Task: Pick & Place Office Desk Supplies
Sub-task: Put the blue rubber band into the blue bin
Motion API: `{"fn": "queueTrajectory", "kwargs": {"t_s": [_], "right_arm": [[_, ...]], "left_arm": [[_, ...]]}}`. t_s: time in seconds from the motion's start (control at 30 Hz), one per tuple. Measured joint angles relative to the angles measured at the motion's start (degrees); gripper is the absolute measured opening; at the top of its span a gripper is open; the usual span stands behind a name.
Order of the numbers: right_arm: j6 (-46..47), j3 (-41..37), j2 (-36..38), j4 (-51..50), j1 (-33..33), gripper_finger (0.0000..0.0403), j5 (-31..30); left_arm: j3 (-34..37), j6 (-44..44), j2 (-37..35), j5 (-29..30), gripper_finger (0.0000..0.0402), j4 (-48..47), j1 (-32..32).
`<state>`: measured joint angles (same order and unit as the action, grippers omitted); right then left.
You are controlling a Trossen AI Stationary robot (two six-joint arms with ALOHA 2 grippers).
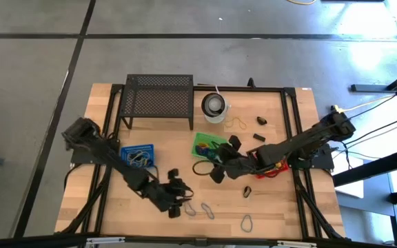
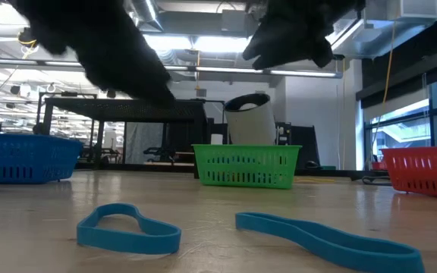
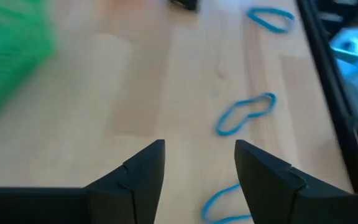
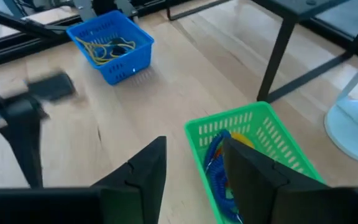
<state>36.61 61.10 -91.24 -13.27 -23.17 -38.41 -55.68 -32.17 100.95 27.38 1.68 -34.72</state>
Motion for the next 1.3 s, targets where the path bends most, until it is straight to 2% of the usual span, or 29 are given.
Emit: {"fn": "queueTrajectory", "kwargs": {"t_s": [0.17,0.37,0.57,0.7,0.87,1.1,1.2,1.3], "right_arm": [[-2.6,0.0,0.2,-0.2,-1.5,0.0151,-1.8],[-2.8,0.0,0.2,-0.5,-1.5,0.0150,-1.7],[-2.8,0.0,0.2,-0.6,-1.5,0.0150,-1.7],[-2.8,0.0,0.2,-0.7,-1.5,0.0150,-1.6],[-2.8,0.0,0.2,-1.8,-1.5,0.0150,-1.7],[-2.8,0.0,0.2,-2.4,-1.5,0.0150,-1.7],[-2.8,0.0,0.2,-2.7,-1.5,0.0150,-1.7],[-3.0,0.0,0.2,-2.7,-1.5,0.0150,-1.7]], "left_arm": [[0.0,5.6,5.5,-12.3,0.0191,4.3,1.9],[0.0,10.8,10.4,-19.7,0.0191,8.8,2.7],[0.0,17.8,11.1,-19.3,0.0189,8.8,3.1],[-0.3,21.5,11.1,-18.8,0.0171,6.3,3.5],[-0.6,21.2,10.7,-18.2,0.0119,-2.9,3.9],[-0.3,22.5,10.8,-18.2,0.0019,-1.5,3.6],[-0.2,23.4,10.8,-17.7,0.0005,-1.0,3.3],[-0.1,23.4,10.6,-14.7,0.0003,-0.8,2.8]]}}
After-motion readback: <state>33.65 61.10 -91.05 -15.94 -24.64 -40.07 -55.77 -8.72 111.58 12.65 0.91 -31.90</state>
